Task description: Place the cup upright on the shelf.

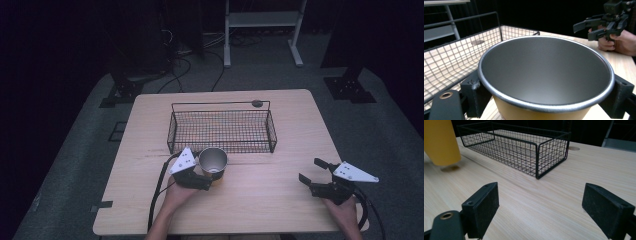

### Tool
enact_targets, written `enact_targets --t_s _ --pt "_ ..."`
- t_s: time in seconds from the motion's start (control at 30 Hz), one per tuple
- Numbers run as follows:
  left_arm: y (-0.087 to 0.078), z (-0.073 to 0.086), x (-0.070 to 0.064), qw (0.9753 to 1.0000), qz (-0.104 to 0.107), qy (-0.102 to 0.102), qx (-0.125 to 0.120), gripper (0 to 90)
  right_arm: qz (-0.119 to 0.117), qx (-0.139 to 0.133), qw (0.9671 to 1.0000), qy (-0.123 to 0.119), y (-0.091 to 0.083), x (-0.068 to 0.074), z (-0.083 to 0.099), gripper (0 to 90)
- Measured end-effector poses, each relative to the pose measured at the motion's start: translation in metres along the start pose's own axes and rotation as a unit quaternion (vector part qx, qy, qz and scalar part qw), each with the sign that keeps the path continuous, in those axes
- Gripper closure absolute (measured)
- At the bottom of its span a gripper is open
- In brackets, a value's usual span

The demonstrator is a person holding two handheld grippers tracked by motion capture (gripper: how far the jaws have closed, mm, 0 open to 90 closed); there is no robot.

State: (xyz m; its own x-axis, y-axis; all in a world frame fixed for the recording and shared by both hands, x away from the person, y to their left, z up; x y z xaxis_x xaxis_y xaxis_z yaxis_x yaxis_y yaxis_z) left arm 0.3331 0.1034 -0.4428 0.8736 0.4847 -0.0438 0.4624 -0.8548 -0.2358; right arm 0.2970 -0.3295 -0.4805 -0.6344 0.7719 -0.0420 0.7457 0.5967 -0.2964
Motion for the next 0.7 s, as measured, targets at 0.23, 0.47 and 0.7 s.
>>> enact_targets --t_s 0.23,0.47,0.7 --pt "0.002 -0.012 0.001 0.9999 0.013 -0.001 -0.003 12.9 0.000 -0.001 1.0000 0.001 0.000 0.000 0.000 13.0" --pt "0.004 -0.028 0.005 0.9998 0.019 0.008 -0.006 12.9 -0.001 -0.001 1.0000 0.003 0.000 0.000 0.000 13.0" --pt "0.004 -0.041 0.008 0.9995 0.029 0.010 -0.011 12.9 0.002 -0.002 1.0000 0.007 0.000 -0.001 0.000 12.8"
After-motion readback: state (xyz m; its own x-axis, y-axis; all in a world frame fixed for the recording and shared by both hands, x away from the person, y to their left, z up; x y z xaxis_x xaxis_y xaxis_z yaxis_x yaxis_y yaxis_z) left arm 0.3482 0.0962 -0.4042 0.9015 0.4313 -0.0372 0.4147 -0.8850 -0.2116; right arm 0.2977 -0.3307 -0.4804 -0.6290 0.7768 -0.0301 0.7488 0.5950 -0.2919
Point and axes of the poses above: each handheld gripper's, and its own axes: y roughly forward along the jaws, z roughly out of its underside, x roughly to its left, the point moved 2 cm from there along y, roughly forward along the jaws, and after that the axes turned 4 degrees about -y, right-handed, at the moved point
